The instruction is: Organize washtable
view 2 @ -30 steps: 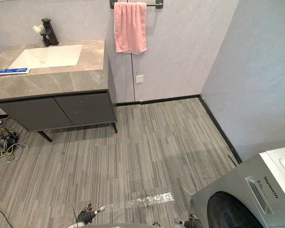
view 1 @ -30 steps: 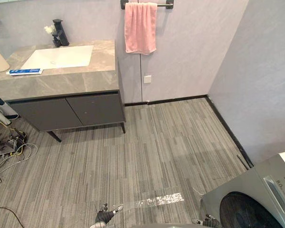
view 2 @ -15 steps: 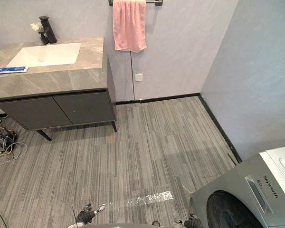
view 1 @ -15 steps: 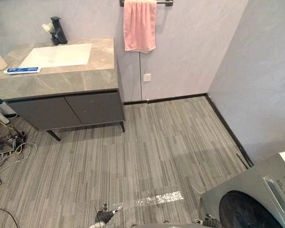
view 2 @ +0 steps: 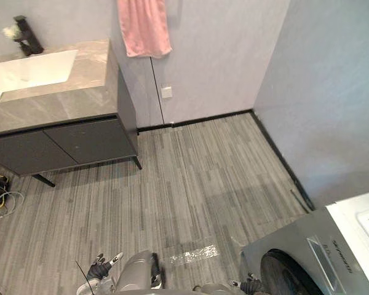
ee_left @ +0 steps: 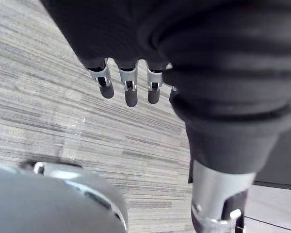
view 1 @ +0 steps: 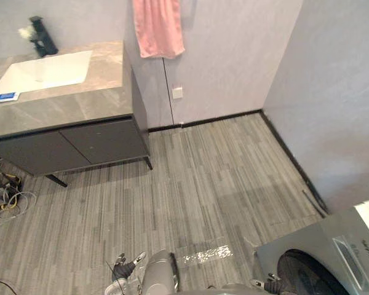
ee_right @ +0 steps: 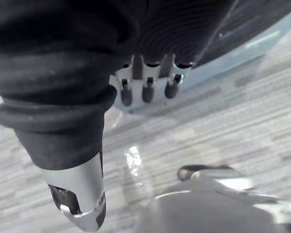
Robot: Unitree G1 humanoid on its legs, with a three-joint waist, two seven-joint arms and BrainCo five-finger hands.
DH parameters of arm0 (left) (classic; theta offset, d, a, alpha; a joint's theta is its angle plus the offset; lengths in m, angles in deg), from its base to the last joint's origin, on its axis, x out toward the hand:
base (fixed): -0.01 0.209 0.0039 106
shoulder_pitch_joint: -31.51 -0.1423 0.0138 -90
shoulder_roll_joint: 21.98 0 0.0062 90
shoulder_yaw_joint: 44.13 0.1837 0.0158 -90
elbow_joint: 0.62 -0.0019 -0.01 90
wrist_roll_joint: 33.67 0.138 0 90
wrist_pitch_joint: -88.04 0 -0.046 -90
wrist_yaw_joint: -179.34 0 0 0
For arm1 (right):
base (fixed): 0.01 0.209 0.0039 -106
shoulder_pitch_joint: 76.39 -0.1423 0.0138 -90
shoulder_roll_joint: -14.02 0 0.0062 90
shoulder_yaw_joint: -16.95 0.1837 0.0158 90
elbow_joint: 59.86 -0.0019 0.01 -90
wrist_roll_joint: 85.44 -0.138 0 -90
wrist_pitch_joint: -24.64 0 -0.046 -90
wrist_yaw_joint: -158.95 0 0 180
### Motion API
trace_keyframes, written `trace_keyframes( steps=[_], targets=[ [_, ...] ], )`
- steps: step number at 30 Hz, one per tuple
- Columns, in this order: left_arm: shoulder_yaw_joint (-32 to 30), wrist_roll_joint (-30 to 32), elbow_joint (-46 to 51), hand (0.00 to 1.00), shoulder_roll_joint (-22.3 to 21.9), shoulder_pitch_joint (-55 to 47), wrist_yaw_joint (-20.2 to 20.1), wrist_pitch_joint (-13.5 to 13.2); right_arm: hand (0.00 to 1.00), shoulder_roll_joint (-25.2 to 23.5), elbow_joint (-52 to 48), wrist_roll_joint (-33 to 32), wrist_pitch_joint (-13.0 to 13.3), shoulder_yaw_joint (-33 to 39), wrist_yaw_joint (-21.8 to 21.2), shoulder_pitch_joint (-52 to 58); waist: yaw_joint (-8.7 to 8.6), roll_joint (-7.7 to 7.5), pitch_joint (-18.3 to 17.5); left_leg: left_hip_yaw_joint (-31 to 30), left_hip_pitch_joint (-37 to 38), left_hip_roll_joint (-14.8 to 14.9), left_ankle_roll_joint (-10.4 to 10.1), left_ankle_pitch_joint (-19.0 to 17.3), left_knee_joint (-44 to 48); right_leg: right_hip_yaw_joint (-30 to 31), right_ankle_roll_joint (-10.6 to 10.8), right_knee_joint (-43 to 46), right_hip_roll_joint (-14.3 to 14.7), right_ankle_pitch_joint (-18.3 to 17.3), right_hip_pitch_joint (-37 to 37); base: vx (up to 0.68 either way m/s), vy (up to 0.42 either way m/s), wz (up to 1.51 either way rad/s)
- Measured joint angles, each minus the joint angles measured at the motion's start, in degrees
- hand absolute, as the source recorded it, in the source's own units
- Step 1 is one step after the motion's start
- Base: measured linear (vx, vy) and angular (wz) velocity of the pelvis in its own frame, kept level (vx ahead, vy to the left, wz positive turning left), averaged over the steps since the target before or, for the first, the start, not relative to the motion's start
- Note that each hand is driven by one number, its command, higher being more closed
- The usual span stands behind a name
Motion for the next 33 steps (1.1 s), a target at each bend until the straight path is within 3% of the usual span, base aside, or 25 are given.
trace_keyframes(
  steps=[1, 2, 3, 4, 5, 6, 8, 9, 10, 11, 12, 13, 14, 15, 16, 17, 18, 20, 22, 26, 28, 29, 30, 31, 33],
  targets=[
    [-0.07, 0.03, -0.13, 0.00, 0.92, -0.78, -0.04, 0.19, 0.00, -1.64, -1.28, -0.21, 0.01, -0.01, -0.03, 0.97, 1.08, -2.57, -1.20, 2.82, 1.40, -0.64, 1.80, 0.15, 1.37, -0.15, 2.99, 8.30, -1.73, -2.59, -1.78, 0.57, 0.093, -0.80],
    [-0.03, 0.04, -0.02, 0.00, 1.67, -0.71, -0.09, 0.18, 0.00, -2.46, -2.47, -0.39, 0.11, -0.04, -0.15, 1.16, 0.94, -4.04, -1.20, 3.72, 2.76, -1.21, 3.14, -1.42, 2.37, -1.73, 5.57, 18.60, -3.15, -2.24, -5.85, 0.84, 0.144, -0.58],
    [0.40, 0.05, 0.00, 0.00, 2.24, -0.43, -0.12, 0.20, 0.00, -2.87, -3.58, -0.65, 0.35, -0.08, -0.17, 1.16, 0.29, -4.67, -1.07, 3.87, 4.48, -1.59, 4.00, -3.60, 3.11, -3.82, 10.52, 30.31, -4.42, 1.55, -10.41, 0.66, 0.142, -0.13],
    [0.94, 0.05, -0.03, 0.00, 2.54, 0.27, -0.09, 0.69, 0.00, -3.13, -5.08, -0.78, 0.41, -0.20, -0.10, 0.96, -0.83, -4.47, -0.78, 3.53, 8.85, -1.94, 4.42, -6.40, 3.58, -5.33, 12.28, 45.75, -6.59, 4.46, -16.24, 0.78, 0.162, 0.01],
    [1.22, 0.04, 0.02, 0.00, 2.37, 0.74, -0.09, 0.74, 0.00, -3.07, -5.63, -0.75, 0.35, -0.38, -0.07, 0.77, -0.84, -4.44, -0.63, 3.59, 11.28, -1.93, 4.51, -6.79, 3.34, -6.08, 11.78, 49.19, -7.32, 4.22, -17.49, 0.62, 0.130, -0.10],
    [2.23, 0.03, 0.61, 0.00, 1.74, 1.45, 0.01, 0.76, 0.00, -3.09, -8.68, -0.67, 0.22, -1.58, 0.11, 0.81, -0.66, -3.22, 0.28, 3.69, 16.99, -1.41, 5.03, -7.18, 1.77, -8.16, 9.61, 51.69, -8.61, 3.59, -19.24, 0.57, 0.084, -0.30],
    [2.90, 0.01, 4.69, 0.00, 0.93, 1.41, 0.01, 0.41, 0.00, -3.29, -19.06, -0.49, 0.43, -6.45, 0.12, 1.40, -0.62, -0.37, 0.90, 3.71, 24.25, 0.67, 4.20, -7.72, -1.62, -13.46, 7.52, 46.11, -10.71, 3.07, -23.90, 0.49, 0.039, -0.39],
    [3.04, -0.01, 5.76, 0.00, 0.84, 1.58, 0.07, 0.08, 0.00, -3.46, -22.19, -0.46, 0.62, -7.53, 0.17, 1.50, -0.67, -0.05, 0.89, 3.59, 25.46, 1.10, 3.46, -8.18, -2.25, -14.32, 7.53, 42.98, -11.29, 3.10, -25.66, 0.46, -0.013, -0.22],
    [3.37, -0.29, 7.19, 0.00, 1.00, 2.25, 0.23, -0.45, 0.00, -3.93, -28.58, -0.48, 1.08, -8.76, 0.37, 1.43, -0.81, -0.41, 0.67, 3.05, 27.30, 1.35, 1.43, -9.47, -3.45, -14.43, 8.18, 33.82, -12.41, 3.86, -28.87, 0.48, -0.069, 0.09],
    [3.41, -0.92, 7.26, 0.00, 1.71, 3.32, 0.41, -0.75, 0.00, -4.25, -33.64, -0.49, 1.77, -9.19, 0.65, 1.27, -2.01, -1.37, 0.21, 2.00, 28.38, 1.30, -0.86, -11.25, -4.60, -12.70, 8.72, 23.48, -13.05, 6.42, -31.05, 0.60, -0.148, 0.39],
    [3.41, -0.94, 7.19, 0.00, 2.37, 3.90, 0.78, -0.76, 0.00, -4.43, -36.74, -0.50, 2.09, -9.48, 1.47, 1.06, -2.62, -2.24, 0.22, 0.70, 29.54, 1.18, -1.88, -12.68, -5.28, -10.30, 9.29, 18.04, -12.98, 8.82, -31.68, 0.52, -0.181, 0.51],
    [3.39, -0.95, 7.19, 0.00, 2.66, 4.00, 1.00, -0.78, 0.00, -4.47, -37.67, -0.50, 2.13, -9.62, 1.70, 1.03, -2.97, -2.59, 0.28, 0.30, 30.07, 1.22, -2.75, -13.25, -5.39, -9.35, 9.49, 17.01, -12.98, 9.68, -31.88, 0.55, -0.274, 0.69],
    [2.99, -0.99, 7.43, 0.00, 3.53, 3.21, 1.78, -0.80, 0.00, -4.68, -41.10, -0.50, 2.28, -11.67, 2.69, 1.42, -3.48, -4.27, -0.21, -0.76, 33.02, 2.30, -5.77, -15.40, -5.60, -5.71, 9.13, 16.77, -11.80, 13.06, -31.67, 0.59, -0.359, 0.87],
    [2.93, -0.99, 8.32, 0.00, 3.79, 2.00, 2.45, -0.80, 0.00, -4.48, -43.82, -0.49, 2.48, -13.84, 2.81, 2.51, -3.97, -4.81, -0.54, -2.97, 33.84, 3.98, -7.47, -16.48, -1.12, -6.14, 7.92, 21.34, -10.48, 14.93, -30.35, 0.60, -0.392, 0.93],
    [2.63, -1.00, 8.98, 0.00, 3.51, 1.58, 2.67, -0.78, 0.00, -4.00, -44.80, -0.49, 2.57, -14.40, 2.77, 2.76, -4.05, -4.06, -0.64, -4.22, 32.62, 5.72, -7.23, -16.32, 3.94, -7.83, 6.83, 23.30, -9.77, 12.72, -29.45, 0.63, -0.426, 0.71],
    [2.47, -1.17, 11.34, 0.00, 1.24, 0.57, 2.74, -0.80, 0.00, -2.78, -48.11, -0.53, 2.93, -15.72, 2.64, 3.13, -3.18, -1.89, -1.02, -5.85, 26.68, 10.34, -4.21, -13.15, 17.27, -10.94, 4.66, 23.61, -7.35, 9.84, -26.78, 0.60, -0.404, 0.37],
    [2.57, -1.55, 12.82, 0.00, -0.39, -0.71, 2.68, -0.84, 0.00, -2.33, -51.38, -1.11, 3.92, -16.33, 2.87, 3.14, -2.58, -0.14, -0.85, -6.01, 20.90, 14.07, -1.70, -5.36, 28.38, -12.85, 2.77, 23.02, -5.40, 7.78, -24.37, 0.59, -0.387, 0.27],
    [3.56, -2.14, 13.13, 0.00, -1.83, -0.90, 2.61, -0.71, 0.00, -2.22, -52.98, -2.06, 5.00, -15.80, 3.97, 2.10, -2.27, 0.37, -0.44, -5.61, 14.28, 14.96, -3.74, -6.77, 35.50, -15.34, 1.68, 19.18, -4.90, 6.85, -19.36, 0.63, -0.373, 0.48],
    [5.22, -3.71, 16.56, 0.00, -2.04, -1.03, 2.55, -0.74, 0.00, -1.94, -53.86, -2.65, 5.25, -13.67, 5.11, 1.72, -1.90, -0.48, 0.11, -2.14, 9.65, 13.49, -3.38, -8.35, 33.89, -17.70, 1.64, 12.73, -5.11, 6.87, -12.68, 0.54, -0.259, 0.75],
    [7.16, -6.71, 30.68, 0.00, -2.01, -1.02, 2.70, -0.85, 0.00, -0.62, -56.73, -4.71, 6.91, -8.28, 7.85, -1.08, -1.72, -0.90, 0.29, 8.32, 3.32, 9.49, -2.56, -8.39, 12.56, -22.69, 1.88, 2.89, -5.56, 6.73, -3.15, 0.39, -0.094, 0.48],
    [7.71, -6.71, 37.86, 0.00, -2.27, -1.11, 2.86, -0.84, 0.00, -0.67, -58.59, -5.08, 7.01, -6.29, 9.30, -1.43, -1.66, -0.93, 0.06, 11.57, 3.35, 7.19, -2.25, -6.81, 3.87, -23.51, 4.07, 1.85, -6.52, 5.46, -1.34, 0.46, 0.031, 0.12],
    [8.76, -6.22, 42.91, 0.00, -2.72, -1.11, 2.99, -0.89, 0.00, -0.67, -59.81, -5.34, 7.02, -5.25, 9.45, -0.54, -1.60, -0.75, -0.22, 11.83, 4.41, 5.15, 2.20, -3.09, 1.87, -23.37, 6.48, 3.70, -7.72, 3.36, -0.01, 0.54, 0.103, 0.01],
    [9.45, -5.52, 45.13, 0.00, -2.62, -0.97, 3.42, -0.95, 0.00, -0.99, -60.17, -5.37, 7.01, -4.93, 9.37, 0.29, -1.38, -1.40, -0.53, 11.42, 4.91, 3.36, 4.49, -1.68, 2.29, -23.12, 7.78, 7.81, -9.22, 2.02, -0.16, 0.73, 0.159, 0.33],
    [10.80, -4.02, 48.44, 0.00, -2.55, -0.15, 3.94, -0.47, 0.00, -2.73, -60.47, -5.47, 6.99, -4.27, 9.30, 1.82, -2.60, -2.85, -1.42, 10.99, 7.53, 0.47, 5.84, -3.08, 1.00, -22.99, 7.55, 18.97, -13.63, 2.57, -3.47, 0.45, 0.088, 0.51],
    [12.41, -1.74, 52.79, 0.00, -2.61, 0.37, 4.13, 0.24, 0.00, -3.84, -60.43, -5.48, 6.87, -4.33, 9.20, 1.71, -3.21, -3.63, -1.40, 9.90, 9.64, -1.65, 6.71, -4.41, -0.03, -21.98, 6.35, 29.86, -16.42, 6.53, -7.67, 0.46, 0.073, 0.54]
  ],
)
